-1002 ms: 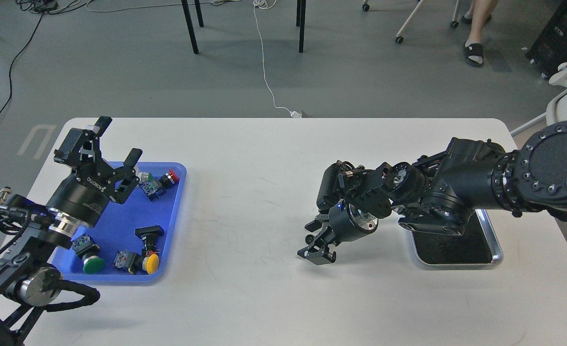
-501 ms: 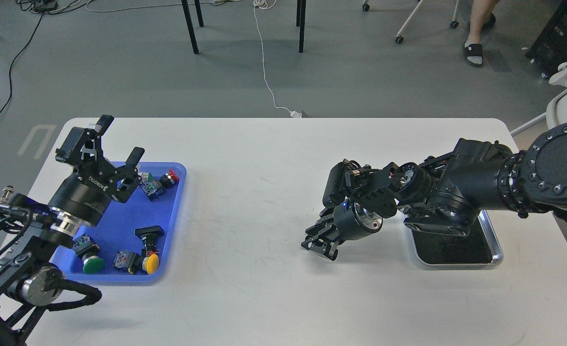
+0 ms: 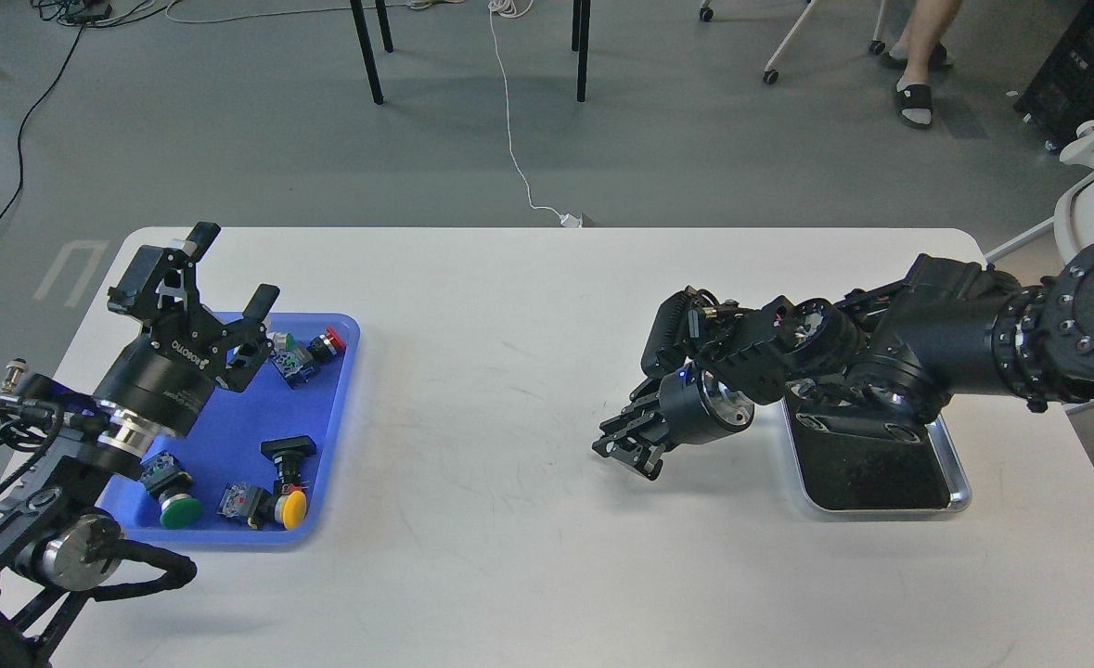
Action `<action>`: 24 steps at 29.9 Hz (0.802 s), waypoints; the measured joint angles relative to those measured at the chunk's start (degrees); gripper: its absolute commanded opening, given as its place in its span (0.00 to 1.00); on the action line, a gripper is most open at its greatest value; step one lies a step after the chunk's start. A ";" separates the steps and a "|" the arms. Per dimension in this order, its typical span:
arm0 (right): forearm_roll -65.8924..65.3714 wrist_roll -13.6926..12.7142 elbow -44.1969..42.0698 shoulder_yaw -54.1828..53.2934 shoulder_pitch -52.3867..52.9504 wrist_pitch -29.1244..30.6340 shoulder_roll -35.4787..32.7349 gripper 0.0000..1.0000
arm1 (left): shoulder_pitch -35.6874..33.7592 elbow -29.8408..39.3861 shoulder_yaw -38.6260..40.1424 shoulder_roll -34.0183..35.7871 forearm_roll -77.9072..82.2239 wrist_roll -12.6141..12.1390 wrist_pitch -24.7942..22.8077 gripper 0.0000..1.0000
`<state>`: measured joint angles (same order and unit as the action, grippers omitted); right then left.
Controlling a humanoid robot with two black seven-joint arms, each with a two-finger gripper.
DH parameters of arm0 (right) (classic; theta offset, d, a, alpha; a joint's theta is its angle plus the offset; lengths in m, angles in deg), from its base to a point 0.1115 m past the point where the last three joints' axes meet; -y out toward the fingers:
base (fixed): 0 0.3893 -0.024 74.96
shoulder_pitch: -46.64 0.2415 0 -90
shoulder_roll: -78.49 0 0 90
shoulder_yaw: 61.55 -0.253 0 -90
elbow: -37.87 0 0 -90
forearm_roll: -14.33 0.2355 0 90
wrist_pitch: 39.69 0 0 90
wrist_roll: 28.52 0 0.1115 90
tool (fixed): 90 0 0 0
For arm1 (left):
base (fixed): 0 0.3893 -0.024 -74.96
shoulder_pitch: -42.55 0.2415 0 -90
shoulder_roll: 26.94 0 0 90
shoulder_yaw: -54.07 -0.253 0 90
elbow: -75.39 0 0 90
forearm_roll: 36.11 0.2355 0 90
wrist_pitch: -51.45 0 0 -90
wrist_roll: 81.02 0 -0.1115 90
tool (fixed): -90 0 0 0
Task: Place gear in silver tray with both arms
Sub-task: 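Close the right gripper on the black gear on the table, then carry the gear with the right gripper into the silver tray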
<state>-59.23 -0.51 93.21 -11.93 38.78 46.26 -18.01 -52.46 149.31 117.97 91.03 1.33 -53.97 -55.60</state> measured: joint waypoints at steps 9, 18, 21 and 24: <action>0.00 -0.01 3.19 -3.74 3.32 -1.94 -10.86 0.16 | 0.08 0.43 -0.08 0.07 0.00 -0.03 0.00 0.98; -2.60 -0.01 10.86 -3.37 4.29 -1.74 -28.72 0.17 | 0.03 0.44 -0.35 -0.93 0.08 -0.51 0.07 0.98; -6.62 -0.01 11.85 -3.02 2.61 -1.61 -34.74 0.17 | 0.01 0.45 -0.24 -1.44 0.08 -0.65 0.09 0.98; -8.44 -0.01 11.73 -2.96 -0.05 -1.57 -38.51 0.18 | -0.01 0.45 -0.18 -1.74 0.09 -0.77 0.09 0.98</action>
<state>-67.67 -0.53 104.94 -14.89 38.73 44.69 -56.52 -52.47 149.75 117.79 89.28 1.42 -54.74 -55.51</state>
